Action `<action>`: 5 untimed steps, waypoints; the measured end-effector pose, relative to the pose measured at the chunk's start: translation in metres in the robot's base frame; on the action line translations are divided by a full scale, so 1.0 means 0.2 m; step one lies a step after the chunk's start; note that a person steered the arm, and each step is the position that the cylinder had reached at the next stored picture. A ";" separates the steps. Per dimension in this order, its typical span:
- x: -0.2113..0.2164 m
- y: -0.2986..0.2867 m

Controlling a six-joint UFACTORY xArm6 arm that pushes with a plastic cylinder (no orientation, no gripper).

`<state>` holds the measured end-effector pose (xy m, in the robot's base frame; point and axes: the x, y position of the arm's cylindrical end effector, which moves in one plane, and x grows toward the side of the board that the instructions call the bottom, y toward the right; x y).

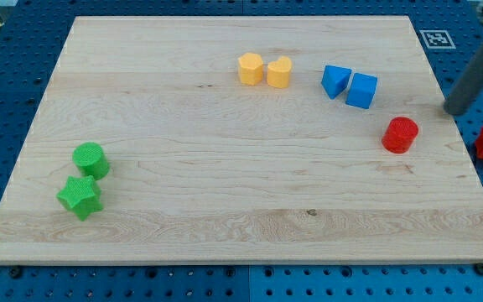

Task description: Move the yellow heart to the right of the green star

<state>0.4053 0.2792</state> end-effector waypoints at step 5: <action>-0.38 -1.06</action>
<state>0.3295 0.0681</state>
